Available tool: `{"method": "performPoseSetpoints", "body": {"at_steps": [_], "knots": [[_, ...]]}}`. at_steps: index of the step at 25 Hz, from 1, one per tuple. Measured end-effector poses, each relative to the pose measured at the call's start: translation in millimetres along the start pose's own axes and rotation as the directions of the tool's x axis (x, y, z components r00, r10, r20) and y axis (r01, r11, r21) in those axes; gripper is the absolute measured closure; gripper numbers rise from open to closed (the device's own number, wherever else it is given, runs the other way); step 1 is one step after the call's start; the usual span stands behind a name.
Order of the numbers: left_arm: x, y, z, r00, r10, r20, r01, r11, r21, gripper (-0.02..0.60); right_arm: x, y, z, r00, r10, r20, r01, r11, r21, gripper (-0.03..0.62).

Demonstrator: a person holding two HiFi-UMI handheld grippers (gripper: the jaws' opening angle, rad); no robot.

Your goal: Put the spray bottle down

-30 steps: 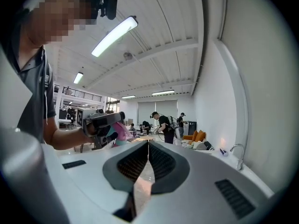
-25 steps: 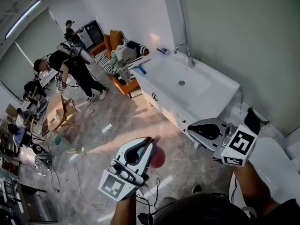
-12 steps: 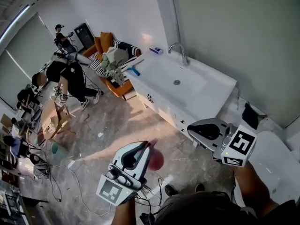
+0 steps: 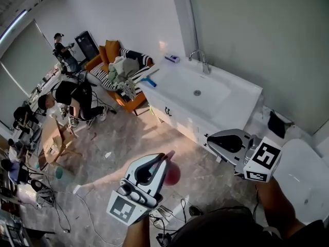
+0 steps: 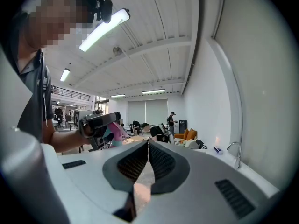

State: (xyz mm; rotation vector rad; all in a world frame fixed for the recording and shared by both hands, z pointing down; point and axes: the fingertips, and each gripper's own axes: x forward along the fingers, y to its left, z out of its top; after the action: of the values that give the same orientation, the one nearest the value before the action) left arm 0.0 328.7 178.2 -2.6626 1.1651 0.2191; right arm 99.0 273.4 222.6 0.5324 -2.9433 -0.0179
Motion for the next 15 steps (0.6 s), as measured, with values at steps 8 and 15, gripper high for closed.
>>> {"method": "performPoseSetpoints", "body": {"at_steps": [8, 15], "knots": [[-5, 27, -7, 1.0, -0.011, 0.022, 0.012, 0.999, -0.031, 0.558, 21, -5, -1, 0.999, -0.018, -0.03, 0.018, 1.0, 0.002, 0.585], [28, 44, -22, 1.0, 0.018, -0.009, -0.018, 0.999, -0.032, 0.558, 29, -45, -11, 0.999, 0.022, -0.039, -0.021, 1.0, 0.023, 0.585]]}}
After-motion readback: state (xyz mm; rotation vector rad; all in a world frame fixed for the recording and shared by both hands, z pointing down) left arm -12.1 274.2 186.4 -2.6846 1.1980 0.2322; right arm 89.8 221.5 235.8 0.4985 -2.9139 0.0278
